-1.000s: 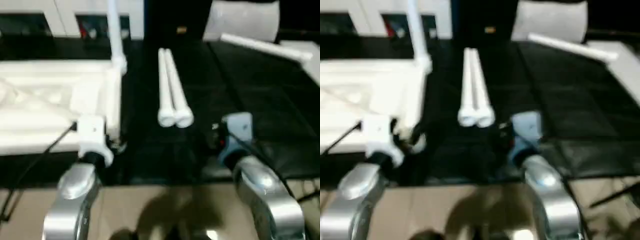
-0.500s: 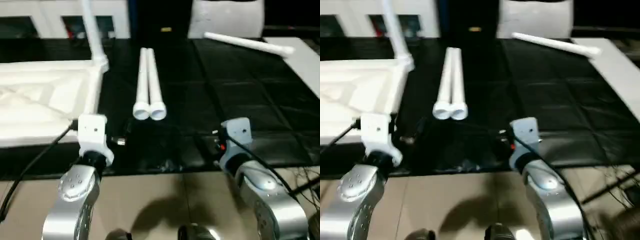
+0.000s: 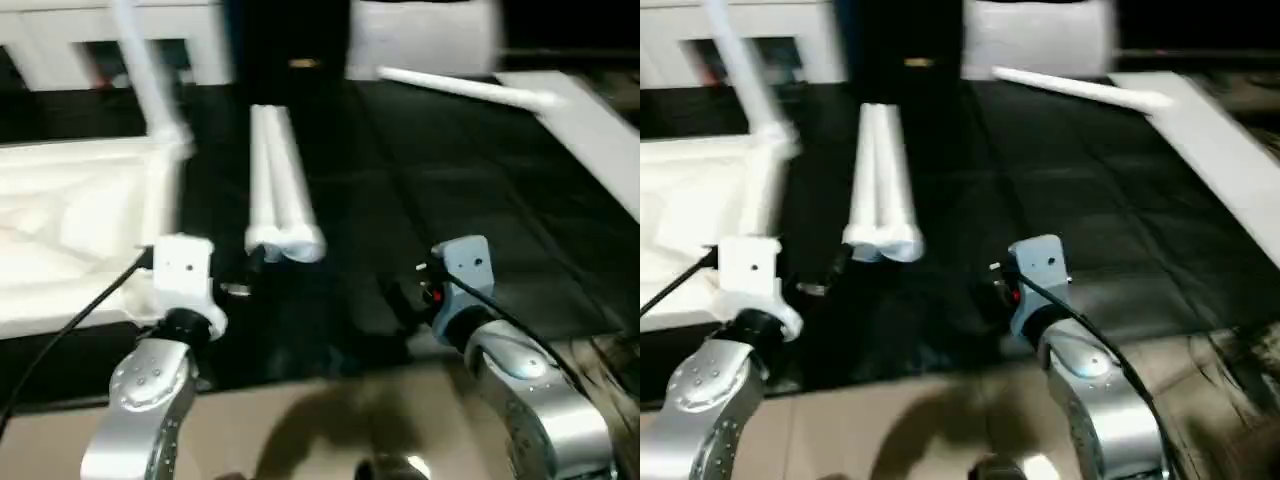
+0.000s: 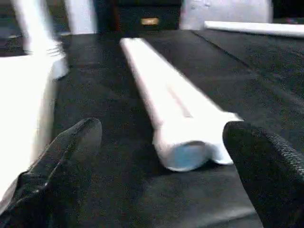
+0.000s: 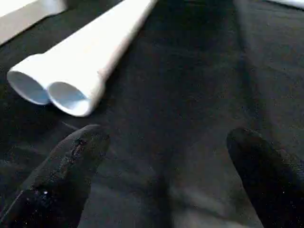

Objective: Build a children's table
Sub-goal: Move to table

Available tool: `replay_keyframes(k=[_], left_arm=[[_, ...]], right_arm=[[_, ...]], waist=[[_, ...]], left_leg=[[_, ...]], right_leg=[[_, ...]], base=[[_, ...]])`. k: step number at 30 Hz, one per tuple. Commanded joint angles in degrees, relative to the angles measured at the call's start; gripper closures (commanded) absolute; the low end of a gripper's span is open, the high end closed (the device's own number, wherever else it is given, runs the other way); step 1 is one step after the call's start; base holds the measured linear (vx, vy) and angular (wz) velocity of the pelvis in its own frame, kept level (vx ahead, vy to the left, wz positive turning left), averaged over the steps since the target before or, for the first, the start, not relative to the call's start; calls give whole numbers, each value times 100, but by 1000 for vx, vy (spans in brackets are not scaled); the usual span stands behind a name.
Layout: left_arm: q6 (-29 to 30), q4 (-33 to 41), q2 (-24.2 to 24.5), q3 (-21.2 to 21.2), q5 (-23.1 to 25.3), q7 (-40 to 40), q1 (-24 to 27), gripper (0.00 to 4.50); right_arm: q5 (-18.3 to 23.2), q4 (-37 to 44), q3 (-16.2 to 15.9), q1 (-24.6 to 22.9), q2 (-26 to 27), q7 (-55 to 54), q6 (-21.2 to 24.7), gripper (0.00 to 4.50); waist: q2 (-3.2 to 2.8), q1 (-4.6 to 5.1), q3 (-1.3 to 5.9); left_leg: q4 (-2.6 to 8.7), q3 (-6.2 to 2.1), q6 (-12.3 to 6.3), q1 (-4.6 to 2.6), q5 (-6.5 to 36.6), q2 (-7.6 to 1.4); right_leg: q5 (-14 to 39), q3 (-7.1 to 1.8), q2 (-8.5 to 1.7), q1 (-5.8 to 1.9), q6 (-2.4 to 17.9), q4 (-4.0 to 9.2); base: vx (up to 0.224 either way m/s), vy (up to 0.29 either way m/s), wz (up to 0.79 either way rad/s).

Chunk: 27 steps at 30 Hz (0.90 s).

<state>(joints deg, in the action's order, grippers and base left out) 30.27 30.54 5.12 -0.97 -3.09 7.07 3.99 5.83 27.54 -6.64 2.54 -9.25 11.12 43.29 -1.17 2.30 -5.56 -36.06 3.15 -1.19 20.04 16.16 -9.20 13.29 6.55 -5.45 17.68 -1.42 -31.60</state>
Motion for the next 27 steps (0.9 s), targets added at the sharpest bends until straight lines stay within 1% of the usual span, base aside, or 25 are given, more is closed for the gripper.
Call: replay_keyframes(k=[1,2,3,4,5,6,7,8,9,10,11,12,13,14,15,16,17,18,19,20,21,22,23,24,27], left_arm=[[42,109,34,31,15,-38,58,1],[45,115,41,29,19,-40,58,1],[48,119,45,27,20,-42,57,1],[50,122,45,30,16,-42,57,1],[50,129,44,28,14,-42,62,1],[52,135,40,27,10,-44,69,1],[54,139,37,25,7,-45,74,1],[51,146,36,18,4,-49,86,1],[51,146,36,18,4,-49,86,1],[58,155,35,8,9,-57,96,1],[66,158,26,13,8,-70,96,1],[70,159,23,17,8,-76,97,1],[73,161,21,21,6,-84,99,1],[71,164,24,28,7,-88,100,1],[53,166,19,44,-6,-91,102,1],[61,180,22,57,-34,-74,118,1],[88,191,27,60,-57,-33,135,1],[104,197,48,44,-71,21,146,1],[110,206,83,20,-102,76,156,1],[109,209,108,4,-122,109,158,1],[81,240,123,27,-190,159,148,1],[90,311,119,67,-343,255,128,1],[146,371,105,109,-506,348,109,1],[224,421,107,135,-642,433,92,1],[695,635,757,-184,-801,1132,141,1]], right_arm=[[-36,-41,8,92,74,-50,-3,0],[-3,-52,94,112,162,-130,17,0],[20,-58,152,126,223,-185,34,0],[13,-54,162,157,221,-194,43,0],[2,-43,143,183,198,-175,63,0],[-8,-30,114,207,167,-145,81,0],[-13,-21,97,222,148,-126,94,0],[16,-17,85,252,136,-112,103,0],[16,-17,85,252,136,-112,103,0],[34,-25,76,279,122,-106,101,0],[42,-33,56,308,101,-82,103,0],[47,-36,46,322,94,-70,109,0],[51,-41,36,338,91,-57,117,0],[52,-46,19,366,85,-31,135,0],[59,-49,12,404,100,-11,181,0],[153,-77,38,523,148,29,384,0],[201,-113,42,654,150,36,608,0],[256,-169,68,776,160,38,791,0],[325,-244,121,900,191,41,947,0],[362,-293,156,968,210,41,1020,0],[388,-371,163,1066,206,63,1150,0],[414,-465,168,1174,212,92,1249,0],[425,-550,174,1266,223,105,1311,0],[434,-632,185,1349,243,111,1348,0],[465,-1185,168,1770,313,170,1464,0]], waist=[[-54,-55,396],[-145,185,377],[-146,215,437],[-43,115,388],[74,10,306],[241,1,317],[470,-301,321],[435,-436,350],[467,-459,329],[405,-467,229],[276,-464,171],[141,-489,189],[-135,-391,169],[-455,-102,113],[-432,-80,307],[-287,19,423],[-234,8,375],[-174,14,378],[-93,-64,415],[74,-166,406],[292,-147,409],[318,-221,410],[269,-275,476],[247,-281,472],[81,-234,362]], left_leg=[[290,60,-2030,140,-1570,313],[400,-455,-2283,-962,-2184,-261],[397,-685,-2459,-1219,-2461,-470],[468,-824,-2758,-1222,-2535,-785],[477,-572,-2521,-1077,-2031,-639],[390,-339,-2145,-925,-1532,-320],[-215,308,-1527,-159,-220,738],[-712,145,-1025,407,-31,516],[-753,137,-688,505,-186,490],[-664,147,-95,425,-509,462],[-358,128,62,436,-932,246],[-121,101,-27,393,-1015,114],[267,31,-96,107,-546,-153],[841,-557,182,-136,1775,-390],[754,-736,-50,-592,2135,-492],[639,-933,-844,-788,1428,-605],[462,-858,-1585,-739,-391,-566],[437,-805,-1853,-627,-1380,-551],[296,-584,-1967,-444,-3417,-466],[119,-156,-1588,-150,-3438,-121],[70,-33,-1243,77,-2643,95],[77,-5,-706,338,-1542,196],[113,-2,-460,313,-1419,150],[221,38,-106,268,-1276,123],[428,-26,343,146,-389,-114]], right_leg=[[1032,48,30,-526,1359,313],[1080,83,369,325,1122,-261],[1143,-5,310,620,805,-535],[957,-248,58,827,261,-803],[462,-459,-108,873,296,-717],[99,-617,-187,658,473,-402],[-64,-1339,-270,-409,1109,37],[-539,-1567,-708,-922,1539,34],[-936,-1401,-585,-873,1427,-31],[-941,-1070,-506,-676,1307,71],[-12,-818,-503,-570,1522,273],[564,-725,-470,-577,1592,350],[1418,-496,-261,-551,1337,404],[1577,-140,423,-306,793,-516],[1347,-223,499,78,604,-756],[939,-313,377,320,187,-942],[540,-400,286,571,-152,-1015],[291,-444,227,595,-300,-1034],[-552,-593,88,642,-493,-827],[-1576,-813,-133,536,-344,-282],[-1916,-1010,-284,324,-472,-59],[-2670,-1134,-638,38,-308,-166],[-3255,-1081,-604,-33,-175,-259],[-3864,-941,-392,-46,162,-305],[-1589,-739,-233,31,1130,-189]], base=[[232,-5,61],[232,-5,61],[284,-71,29],[205,-113,6],[205,-113,6],[167,-97,4],[197,-64,11],[197,-64,11],[177,-40,0],[131,-37,-18],[131,-37,-18],[126,4,-11],[155,69,-10],[155,69,-10],[170,85,0],[155,34,9],[155,34,9],[127,16,2],[91,-6,5],[91,-6,5],[80,-65,6],[56,-91,0],[56,-91,0],[15,-83,0],[-6,-34,0]])
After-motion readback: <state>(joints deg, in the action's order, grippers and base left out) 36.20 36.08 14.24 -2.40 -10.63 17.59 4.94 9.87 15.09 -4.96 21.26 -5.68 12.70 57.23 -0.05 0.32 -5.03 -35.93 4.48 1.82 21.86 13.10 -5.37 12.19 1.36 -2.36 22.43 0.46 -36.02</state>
